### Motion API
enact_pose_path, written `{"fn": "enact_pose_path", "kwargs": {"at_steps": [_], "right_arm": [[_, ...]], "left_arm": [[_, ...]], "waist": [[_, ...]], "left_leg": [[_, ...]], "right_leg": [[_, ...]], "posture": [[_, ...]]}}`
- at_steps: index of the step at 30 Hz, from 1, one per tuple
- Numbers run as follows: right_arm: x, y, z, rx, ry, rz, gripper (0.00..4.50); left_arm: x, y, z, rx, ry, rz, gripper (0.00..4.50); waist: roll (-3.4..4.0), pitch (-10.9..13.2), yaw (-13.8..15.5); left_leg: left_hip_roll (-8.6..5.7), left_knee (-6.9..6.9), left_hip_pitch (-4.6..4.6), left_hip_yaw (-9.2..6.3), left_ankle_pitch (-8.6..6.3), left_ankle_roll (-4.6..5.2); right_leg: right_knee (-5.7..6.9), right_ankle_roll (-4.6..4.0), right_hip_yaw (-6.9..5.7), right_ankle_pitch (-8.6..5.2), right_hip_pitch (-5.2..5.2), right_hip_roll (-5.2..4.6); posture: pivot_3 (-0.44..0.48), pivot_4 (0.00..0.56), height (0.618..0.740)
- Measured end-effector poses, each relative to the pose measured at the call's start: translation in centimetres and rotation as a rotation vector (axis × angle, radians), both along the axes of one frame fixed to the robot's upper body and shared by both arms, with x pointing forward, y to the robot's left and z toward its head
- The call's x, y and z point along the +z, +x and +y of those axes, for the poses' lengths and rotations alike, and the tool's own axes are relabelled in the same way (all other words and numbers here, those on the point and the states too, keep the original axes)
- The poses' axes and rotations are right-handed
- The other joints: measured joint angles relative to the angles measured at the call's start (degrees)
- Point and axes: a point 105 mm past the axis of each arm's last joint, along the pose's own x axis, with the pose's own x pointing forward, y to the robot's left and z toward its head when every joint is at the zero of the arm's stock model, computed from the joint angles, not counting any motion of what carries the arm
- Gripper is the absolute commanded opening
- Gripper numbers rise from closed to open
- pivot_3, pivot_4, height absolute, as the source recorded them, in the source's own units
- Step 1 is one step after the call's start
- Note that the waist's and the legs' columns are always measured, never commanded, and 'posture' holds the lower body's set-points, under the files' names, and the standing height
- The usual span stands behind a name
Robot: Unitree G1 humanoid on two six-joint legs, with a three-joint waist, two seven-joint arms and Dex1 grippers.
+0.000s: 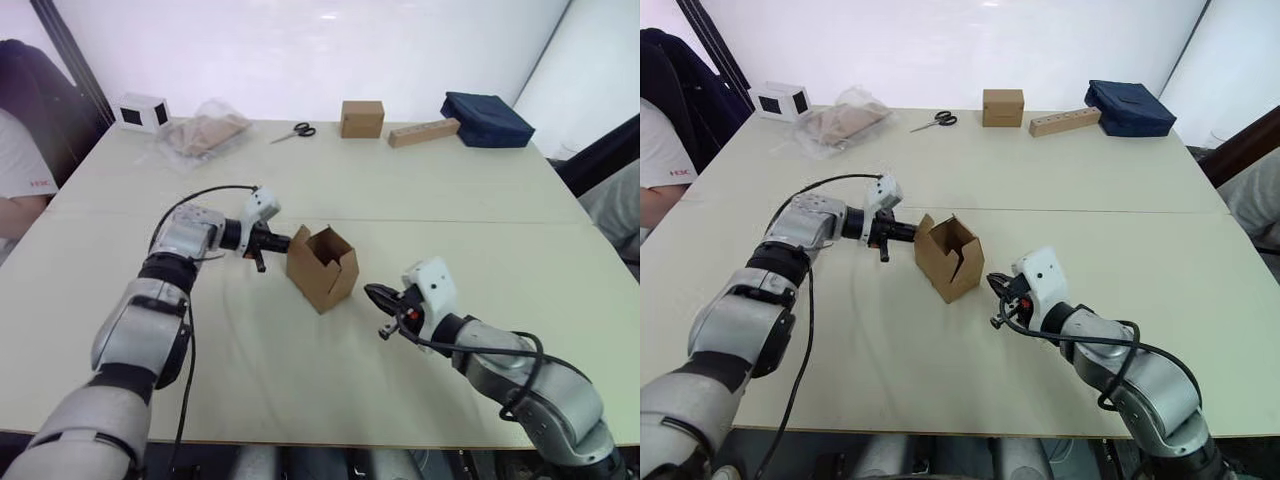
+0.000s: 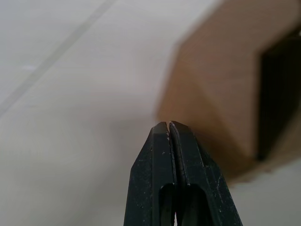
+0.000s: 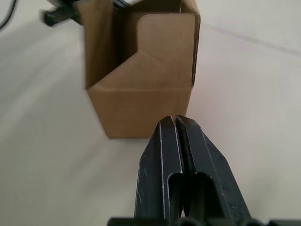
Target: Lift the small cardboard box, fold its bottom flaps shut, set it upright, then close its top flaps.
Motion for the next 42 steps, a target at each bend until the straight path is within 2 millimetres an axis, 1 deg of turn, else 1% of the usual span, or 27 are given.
{"fn": "enact_pose_path", "kwargs": {"at_steps": [2,3,7,10,13,17,23,26,28,30,35,36,39,42], "right_arm": [[-0.1,0.0,0.0,0.007,-0.006,0.006,0.0],[-0.1,-0.1,0.0,0.013,-0.007,0.007,0.0],[0.0,0.0,-0.3,0.021,-0.013,0.004,0.0],[0.1,0.2,-0.7,0.014,-0.019,0.001,0.0],[0.1,0.4,-1.0,0.005,-0.025,0.0,0.0],[0.2,0.5,-1.0,0.01,-0.026,-0.006,0.0],[0.1,0.9,-1.2,0.007,-0.036,-0.005,0.0],[0.1,0.9,-1.5,0.001,-0.041,-0.007,0.0],[0.1,1.1,-2.1,-0.016,-0.049,-0.016,0.0],[0.6,1.3,-2.5,-0.028,-0.046,-0.048,0.0],[2.3,1.7,-2.6,-0.015,0.024,-0.136,0.0],[2.5,1.7,-2.4,-0.006,0.048,-0.141,0.0],[2.8,1.5,-1.6,0.034,0.106,-0.153,0.0],[2.7,1.6,-1.3,0.06,0.138,-0.15,0.0]], "left_arm": [[-0.9,-0.6,0.2,-0.005,0.009,0.04,0.02],[-0.9,-0.8,0.1,-0.011,0.012,0.046,0.02],[-0.3,-1.9,0.5,-0.054,0.031,0.052,0.02],[-0.5,-3.1,0.6,-0.089,0.036,0.088,0.02],[-0.3,-4.2,0.5,-0.126,0.03,0.121,0.02],[0.3,-5.2,0.7,-0.148,0.027,0.146,0.02],[0.1,-6.5,0.7,-0.181,0.041,0.193,0.02],[0.6,-7.1,1.0,-0.197,0.032,0.211,0.02],[0.9,-7.0,1.3,-0.188,0.024,0.201,0.02],[1.6,-6.6,1.4,-0.155,-0.029,0.209,0.02],[5.5,-4.7,1.3,-0.084,-0.152,0.122,0.02],[5.8,-4.6,1.1,-0.08,-0.168,0.114,0.02],[5.2,-4.4,0.3,-0.075,-0.19,0.129,0.02],[4.7,-4.4,-0.4,-0.073,-0.201,0.138,0.02]], "waist": [[-0.01,0.0,0.0],[-0.01,0.0,0.1],[0.0,0.0,0.1],[0.0,0.0,0.1],[0.0,0.0,0.0],[0.0,0.0,0.0],[0.0,0.0,0.0],[0.0,0.0,0.0],[0.01,0.0,0.1],[0.0,0.0,0.1],[0.0,0.0,0.1],[0.01,0.0,0.1],[0.02,0.0,0.0],[0.02,0.0,0.0]], "left_leg": [[0.0,0.01,-0.01,-0.02,0.0,0.0],[0.0,0.01,-0.01,-0.03,0.0,0.0],[0.0,0.01,0.02,-0.02,0.0,0.0],[0.0,0.02,0.02,-0.02,0.0,0.0],[0.0,0.02,0.02,-0.02,0.0,0.0],[0.01,0.02,0.05,-0.02,0.0,-0.01],[0.01,0.02,0.05,-0.02,0.0,-0.01],[0.01,0.02,0.05,-0.02,0.0,-0.01],[0.01,0.02,0.06,-0.02,0.01,-0.01],[0.0,0.03,0.05,-0.02,0.01,-0.01],[0.0,0.03,0.07,-0.02,0.01,-0.01],[0.0,0.03,0.08,-0.02,0.0,-0.01],[0.0,0.03,0.08,-0.02,0.01,-0.02],[0.0,0.03,0.09,-0.02,0.01,-0.02]], "right_leg": [[0.02,-0.01,0.0,0.0,-0.01,0.01],[0.02,-0.02,-0.01,0.01,-0.01,0.01],[0.03,-0.03,0.0,0.02,0.02,0.0],[0.03,-0.03,0.0,0.02,0.02,0.0],[0.03,-0.03,0.0,0.02,0.02,0.0],[0.05,-0.04,0.0,0.02,0.03,0.01],[0.05,-0.04,0.0,0.02,0.02,0.01],[0.05,-0.04,0.01,0.02,0.02,0.01],[0.05,-0.04,0.0,0.03,0.04,0.01],[0.05,-0.04,0.0,0.03,0.03,0.01],[0.04,-0.04,0.0,0.03,0.06,0.02],[0.04,-0.04,0.0,0.03,0.06,0.02],[0.05,-0.04,0.0,0.03,0.06,0.02],[0.06,-0.04,0.0,0.03,0.06,0.02]], "posture": [[0.0,0.15,0.74],[0.0,0.15,0.74],[0.0,0.15,0.74],[0.0,0.15,0.74],[0.0,0.15,0.74],[0.0,0.15,0.74],[0.0,0.15,0.74],[0.0,0.15,0.74],[0.0,0.15,0.74],[0.0,0.15,0.74],[0.0,0.15,0.74],[0.0,0.15,0.74],[0.0,0.15,0.74],[0.0,0.15,0.74]]}}
